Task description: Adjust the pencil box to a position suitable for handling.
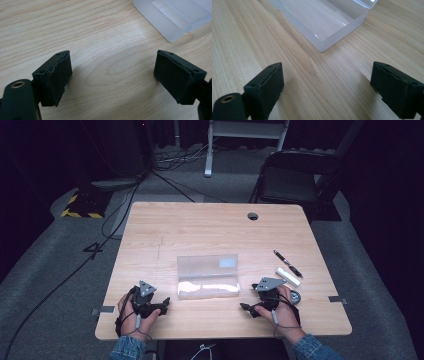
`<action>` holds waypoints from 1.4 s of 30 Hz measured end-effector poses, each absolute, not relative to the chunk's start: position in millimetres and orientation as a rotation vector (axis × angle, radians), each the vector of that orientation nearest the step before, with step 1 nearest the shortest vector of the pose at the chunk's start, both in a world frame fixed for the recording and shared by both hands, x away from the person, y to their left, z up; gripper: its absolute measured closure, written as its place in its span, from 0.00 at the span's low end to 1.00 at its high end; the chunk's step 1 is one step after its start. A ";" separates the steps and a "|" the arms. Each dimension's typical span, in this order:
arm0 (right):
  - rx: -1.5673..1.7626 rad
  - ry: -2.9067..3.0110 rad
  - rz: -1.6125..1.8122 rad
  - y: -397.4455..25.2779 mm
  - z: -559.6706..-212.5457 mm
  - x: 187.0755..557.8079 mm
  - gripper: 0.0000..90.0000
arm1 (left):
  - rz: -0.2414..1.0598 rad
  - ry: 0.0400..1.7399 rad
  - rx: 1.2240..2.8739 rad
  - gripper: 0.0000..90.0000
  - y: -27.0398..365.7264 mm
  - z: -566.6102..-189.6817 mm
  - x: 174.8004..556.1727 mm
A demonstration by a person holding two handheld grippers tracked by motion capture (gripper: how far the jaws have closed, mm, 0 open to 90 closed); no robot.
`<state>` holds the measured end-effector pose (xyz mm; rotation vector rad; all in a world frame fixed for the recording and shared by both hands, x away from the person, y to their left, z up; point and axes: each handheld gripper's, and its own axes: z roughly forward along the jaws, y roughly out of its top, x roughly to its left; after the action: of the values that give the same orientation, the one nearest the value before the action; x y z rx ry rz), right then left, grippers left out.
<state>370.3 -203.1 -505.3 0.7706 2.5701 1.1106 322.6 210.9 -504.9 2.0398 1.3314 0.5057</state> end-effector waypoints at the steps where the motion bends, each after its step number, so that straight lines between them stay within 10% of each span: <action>1: 0.767 2.565 1.115 -203.8 -505.3 369.1 0.16 | 0.505 1.326 2.040 0.18 211.0 -504.8 322.7; 42: 0.804 2.546 1.125 -241.2 -484.7 315.9 0.26 | 0.388 1.089 2.188 0.41 156.7 -495.8 374.2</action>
<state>315.9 -241.2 -484.7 0.8039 2.5458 1.1248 374.2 156.7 -495.8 2.1884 1.0885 0.3884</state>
